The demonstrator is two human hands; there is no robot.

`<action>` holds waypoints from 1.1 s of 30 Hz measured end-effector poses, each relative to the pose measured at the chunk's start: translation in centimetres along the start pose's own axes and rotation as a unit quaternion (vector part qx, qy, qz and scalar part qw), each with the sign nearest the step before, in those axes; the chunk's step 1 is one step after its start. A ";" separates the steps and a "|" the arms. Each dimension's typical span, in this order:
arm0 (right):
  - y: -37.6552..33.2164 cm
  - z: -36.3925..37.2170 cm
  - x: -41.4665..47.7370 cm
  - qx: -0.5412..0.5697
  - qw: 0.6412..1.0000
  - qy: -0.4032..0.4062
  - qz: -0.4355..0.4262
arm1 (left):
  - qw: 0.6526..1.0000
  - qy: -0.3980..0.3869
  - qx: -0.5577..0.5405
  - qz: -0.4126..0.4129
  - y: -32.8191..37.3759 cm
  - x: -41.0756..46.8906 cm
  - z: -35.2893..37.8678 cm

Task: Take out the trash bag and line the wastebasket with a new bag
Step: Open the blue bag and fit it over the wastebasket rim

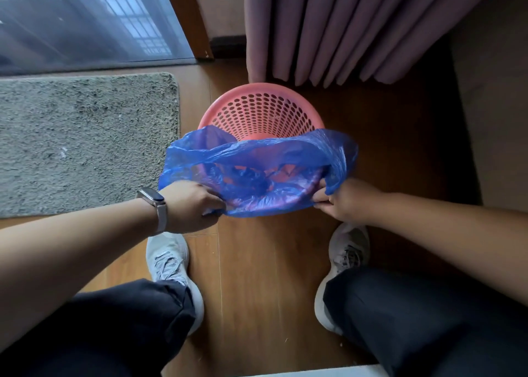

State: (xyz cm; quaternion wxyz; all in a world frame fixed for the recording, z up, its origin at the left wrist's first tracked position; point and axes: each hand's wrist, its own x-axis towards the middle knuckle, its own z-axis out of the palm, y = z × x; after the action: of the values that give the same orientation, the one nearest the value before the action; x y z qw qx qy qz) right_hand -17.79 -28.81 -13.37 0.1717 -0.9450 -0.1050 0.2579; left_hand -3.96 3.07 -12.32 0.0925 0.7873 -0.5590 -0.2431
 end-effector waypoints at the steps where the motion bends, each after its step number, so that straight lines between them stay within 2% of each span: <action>1: 0.0 0.1 0.2 -0.007 1.000 -0.015 0.010 | 1.000 -0.001 -0.012 -0.028 -0.3 -0.2 0.0; 6: -0.1 0.6 0.8 0.064 0.989 -0.058 0.123 | 0.994 -0.028 -0.035 -0.099 -1.9 -1.2 -0.1; 8: 0.1 0.7 0.8 0.093 0.981 -0.071 0.158 | 0.997 -0.014 -0.023 -0.075 -1.8 -1.6 -0.6; 10: 0.1 0.4 0.7 0.123 0.976 -0.063 0.170 | 0.998 0.043 0.007 -0.035 -1.5 -1.3 -1.3; 14: -1.7 -1.2 0.5 0.161 0.977 0.021 0.139 | 0.990 0.138 0.018 -0.009 -0.6 1.0 -2.2; 17: -4.3 -1.9 0.9 0.256 0.954 0.113 0.106 | 0.985 0.161 0.000 -0.060 -0.1 2.6 -1.8; 20: -7.1 -2.6 2.4 0.332 0.927 0.151 0.086 | 0.982 0.145 -0.004 -0.123 -0.1 3.6 -1.2; 23: -7.5 -3.5 4.5 0.255 0.946 0.191 0.053 | 0.974 0.139 0.001 -0.181 -1.1 4.4 -1.5; 27: -4.5 -5.1 7.1 0.072 0.967 0.231 0.081 | 0.969 0.127 -0.003 -0.211 -3.3 5.0 -2.1; 33: 0.8 -5.1 9.5 0.004 0.982 0.126 0.140 | 0.974 0.086 -0.033 -0.207 -6.4 6.0 -2.6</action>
State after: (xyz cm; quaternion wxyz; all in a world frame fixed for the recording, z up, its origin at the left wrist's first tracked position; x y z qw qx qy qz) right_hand -7.02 -28.22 -13.89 0.1496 -0.9746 0.0524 0.1584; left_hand 4.22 -0.52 -14.47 0.1141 0.9002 -0.3657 -0.2069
